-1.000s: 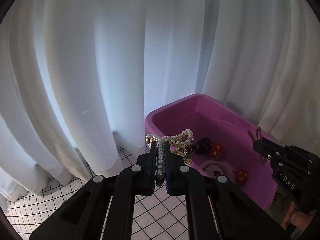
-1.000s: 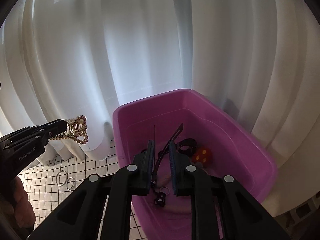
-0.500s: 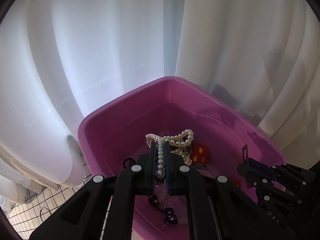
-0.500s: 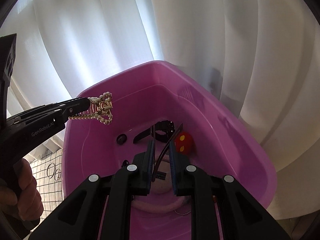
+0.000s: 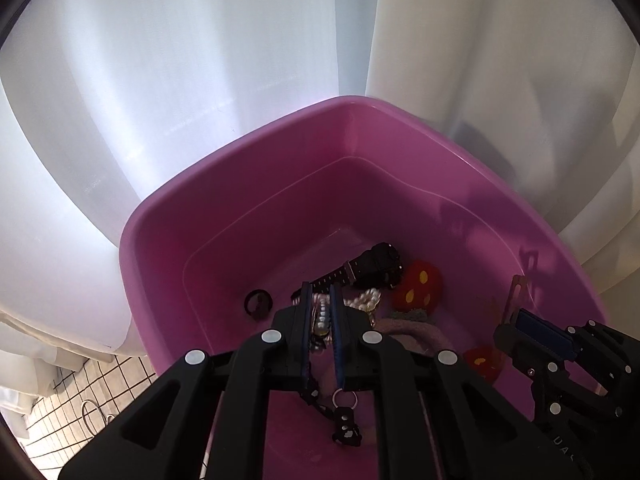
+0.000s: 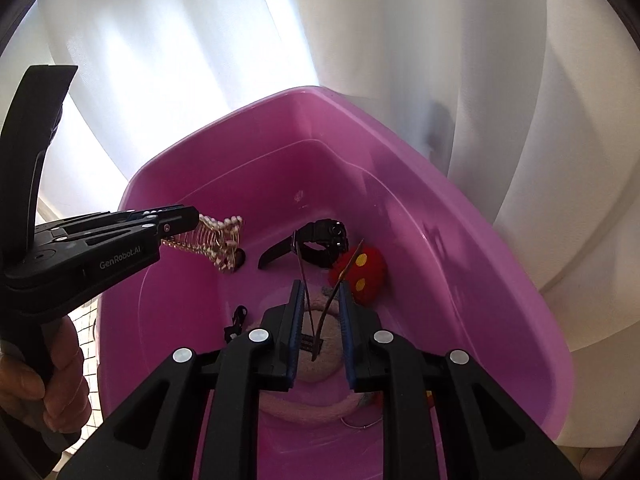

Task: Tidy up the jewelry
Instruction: 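Open both tools to drop the pearl claw clip and brown clip into the tub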

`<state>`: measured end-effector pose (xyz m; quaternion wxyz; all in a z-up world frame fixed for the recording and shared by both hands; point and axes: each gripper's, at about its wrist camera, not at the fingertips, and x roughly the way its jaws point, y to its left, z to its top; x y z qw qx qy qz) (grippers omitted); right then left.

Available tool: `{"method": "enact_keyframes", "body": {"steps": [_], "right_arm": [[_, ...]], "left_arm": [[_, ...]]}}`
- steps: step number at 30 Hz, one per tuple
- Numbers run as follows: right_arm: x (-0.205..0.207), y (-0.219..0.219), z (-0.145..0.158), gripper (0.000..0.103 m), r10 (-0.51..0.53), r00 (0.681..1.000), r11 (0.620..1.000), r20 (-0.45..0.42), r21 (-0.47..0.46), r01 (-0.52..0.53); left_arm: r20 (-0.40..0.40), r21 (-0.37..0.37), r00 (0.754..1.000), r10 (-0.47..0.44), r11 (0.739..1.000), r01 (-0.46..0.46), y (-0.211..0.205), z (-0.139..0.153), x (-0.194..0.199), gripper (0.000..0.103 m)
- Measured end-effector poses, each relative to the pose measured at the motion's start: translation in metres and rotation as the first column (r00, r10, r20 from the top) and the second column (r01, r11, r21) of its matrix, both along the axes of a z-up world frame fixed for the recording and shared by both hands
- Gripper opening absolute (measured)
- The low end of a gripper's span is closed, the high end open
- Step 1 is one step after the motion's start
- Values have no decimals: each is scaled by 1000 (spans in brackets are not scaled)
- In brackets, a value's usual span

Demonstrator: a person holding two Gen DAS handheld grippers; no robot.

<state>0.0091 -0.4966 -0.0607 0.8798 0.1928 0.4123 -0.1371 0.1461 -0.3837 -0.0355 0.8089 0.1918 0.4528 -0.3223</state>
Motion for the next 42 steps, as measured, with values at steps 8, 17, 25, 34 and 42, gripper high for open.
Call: {"method": "enact_keyframes", "body": {"steps": [8, 17, 25, 34, 42], "right_arm": [[0, -2, -1, 39, 2, 1000, 1000, 8, 2, -2], [-4, 2, 7, 59, 10, 1000, 1000, 29, -1, -10], [-5, 13, 15, 67, 23, 998, 1000, 50, 16, -23], [-9, 36, 29, 69, 24, 998, 1000, 65, 16, -25], [-8, 81, 46, 69, 51, 995, 999, 85, -19, -50]], "left_arm": [[58, -28, 998, 10, 1000, -8, 2, 15, -1, 64], [55, -57, 997, 47, 997, -43, 21, 27, 4, 71], [78, -89, 993, 85, 993, -78, 43, 43, 5, 85], [90, -130, 986, 137, 984, -125, 85, 58, 8, 95], [83, -169, 974, 210, 966, -194, 148, 70, 12, 96]]}}
